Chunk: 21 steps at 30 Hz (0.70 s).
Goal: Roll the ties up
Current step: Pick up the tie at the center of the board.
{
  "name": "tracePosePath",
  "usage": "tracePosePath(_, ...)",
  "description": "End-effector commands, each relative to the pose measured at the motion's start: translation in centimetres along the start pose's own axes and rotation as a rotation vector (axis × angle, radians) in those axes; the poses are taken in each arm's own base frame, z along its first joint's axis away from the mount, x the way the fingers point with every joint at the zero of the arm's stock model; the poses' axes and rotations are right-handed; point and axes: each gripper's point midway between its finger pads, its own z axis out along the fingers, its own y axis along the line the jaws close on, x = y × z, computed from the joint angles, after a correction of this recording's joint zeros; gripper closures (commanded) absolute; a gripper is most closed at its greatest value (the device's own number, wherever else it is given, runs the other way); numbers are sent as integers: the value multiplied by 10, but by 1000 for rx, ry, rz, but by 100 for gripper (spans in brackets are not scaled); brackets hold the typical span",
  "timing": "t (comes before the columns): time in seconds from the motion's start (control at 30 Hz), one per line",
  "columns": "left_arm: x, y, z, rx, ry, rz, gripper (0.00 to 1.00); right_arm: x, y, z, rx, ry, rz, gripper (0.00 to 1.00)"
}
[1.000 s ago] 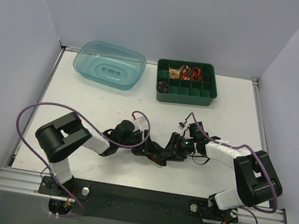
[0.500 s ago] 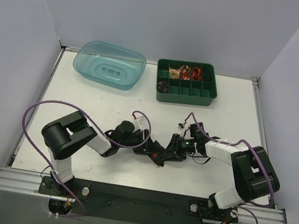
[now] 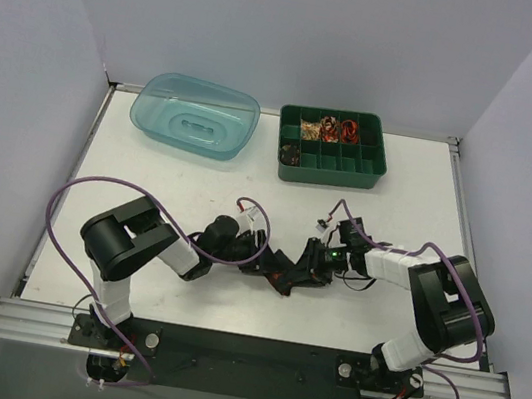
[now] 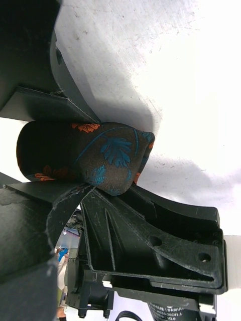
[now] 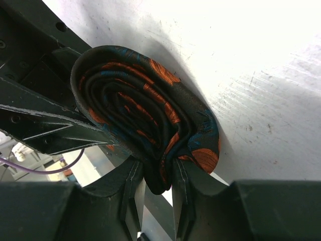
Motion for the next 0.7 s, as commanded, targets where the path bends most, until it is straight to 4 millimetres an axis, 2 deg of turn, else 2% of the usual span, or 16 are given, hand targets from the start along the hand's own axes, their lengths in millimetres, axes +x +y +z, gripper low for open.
tracePosePath(0.0,18,-31,6,142,77,63,93,-41,14,12,-37,-127,-126,88)
tracePosePath(0.03,19,-32,6,143,78,63,100,-42,14,12,-38,-130,-126,88)
tracePosePath(0.2,12,-32,2,131,55,65,100,-47,21,8,-47,-139,-142,87)
tracePosePath(0.3,2,-32,-4,107,29,80,100,-53,26,-1,-30,-165,-158,82)
tracePosePath(0.33,-6,-38,-7,113,11,96,100,-55,27,-4,-26,-172,-174,80)
tracePosePath(0.37,-11,-40,-7,104,-2,108,100,-58,32,-8,-27,-187,-190,76)
tracePosePath(0.4,-10,-34,-8,66,12,123,100,-59,32,-10,-14,-193,-190,66)
tracePosePath(0.47,-19,-42,-9,57,-8,154,100,-63,35,-15,-8,-210,-213,58)
tracePosePath(0.5,-18,-38,-10,32,3,162,100,-64,34,-17,7,-214,-211,51)
tracePosePath(0.67,-29,-39,-16,16,-20,166,100,-71,36,-30,26,-250,-237,34)
